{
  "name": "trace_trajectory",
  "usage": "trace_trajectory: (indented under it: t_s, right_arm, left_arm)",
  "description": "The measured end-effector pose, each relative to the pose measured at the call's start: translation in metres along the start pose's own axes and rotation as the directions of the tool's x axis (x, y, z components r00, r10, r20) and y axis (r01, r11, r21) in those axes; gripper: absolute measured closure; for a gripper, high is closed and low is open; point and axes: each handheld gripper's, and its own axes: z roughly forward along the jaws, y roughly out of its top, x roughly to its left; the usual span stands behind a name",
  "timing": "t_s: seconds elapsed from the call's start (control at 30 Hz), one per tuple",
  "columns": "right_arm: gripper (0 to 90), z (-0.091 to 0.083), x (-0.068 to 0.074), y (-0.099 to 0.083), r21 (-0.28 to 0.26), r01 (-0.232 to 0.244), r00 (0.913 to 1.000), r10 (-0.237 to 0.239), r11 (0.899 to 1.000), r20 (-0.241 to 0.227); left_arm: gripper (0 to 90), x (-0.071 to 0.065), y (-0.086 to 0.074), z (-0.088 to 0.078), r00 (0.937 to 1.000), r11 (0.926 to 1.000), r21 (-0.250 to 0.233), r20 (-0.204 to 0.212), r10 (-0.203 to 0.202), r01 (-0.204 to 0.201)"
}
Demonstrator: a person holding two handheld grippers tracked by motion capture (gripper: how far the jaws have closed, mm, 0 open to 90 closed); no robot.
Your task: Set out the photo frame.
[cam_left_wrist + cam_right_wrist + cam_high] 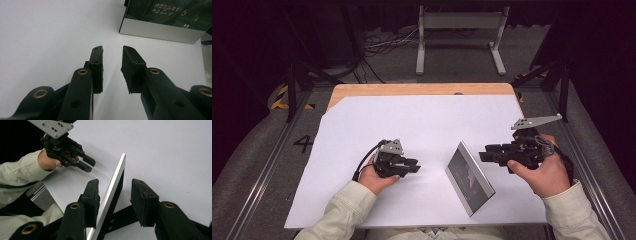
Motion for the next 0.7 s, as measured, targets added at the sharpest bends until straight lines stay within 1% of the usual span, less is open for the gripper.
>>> trace_trajectory:
  t_s: [0.1, 0.2, 0.23, 0.3, 0.57, 0.7]
  right_arm:
    - [56.1, 0.002, 0.004, 0.001, 0.023, 0.006, 1.0000, -0.006, 1.000, -0.004]
    - [55.7, 0.006, 0.005, 0.000, 0.043, 0.010, 0.9999, -0.009, 0.999, -0.011]
    - [55.7, 0.006, 0.005, 0.000, 0.043, 0.010, 0.9999, -0.009, 0.999, -0.011]
    - [55.4, 0.011, 0.005, -0.002, 0.060, 0.009, 0.9999, -0.008, 0.998, -0.015]
    - [55.2, 0.017, 0.008, 0.001, 0.088, 0.009, 1.0000, -0.009, 0.996, -0.003]
    - [54.3, 0.025, 0.009, 0.000, 0.119, -0.006, 1.0000, 0.007, 0.993, -0.002]
  left_arm:
    - [68.8, 0.001, 0.000, -0.004, 0.9999, 1.0000, -0.009, -0.013, -0.002, 0.002]
    - [65.1, 0.003, 0.001, -0.009, 0.9995, 0.9994, -0.031, -0.028, -0.013, 0.012]
    - [64.1, 0.003, 0.001, -0.009, 0.9995, 0.9994, -0.031, -0.028, -0.013, 0.012]
    - [62.7, 0.006, -0.001, -0.013, 0.9986, 0.9983, -0.048, -0.041, -0.034, 0.032]
    - [62.4, 0.008, -0.002, -0.016, 0.9981, 0.9979, -0.052, -0.047, -0.039, 0.037]
    - [61.4, 0.007, -0.002, -0.016, 0.9981, 0.9981, -0.048, -0.046, -0.041, 0.038]
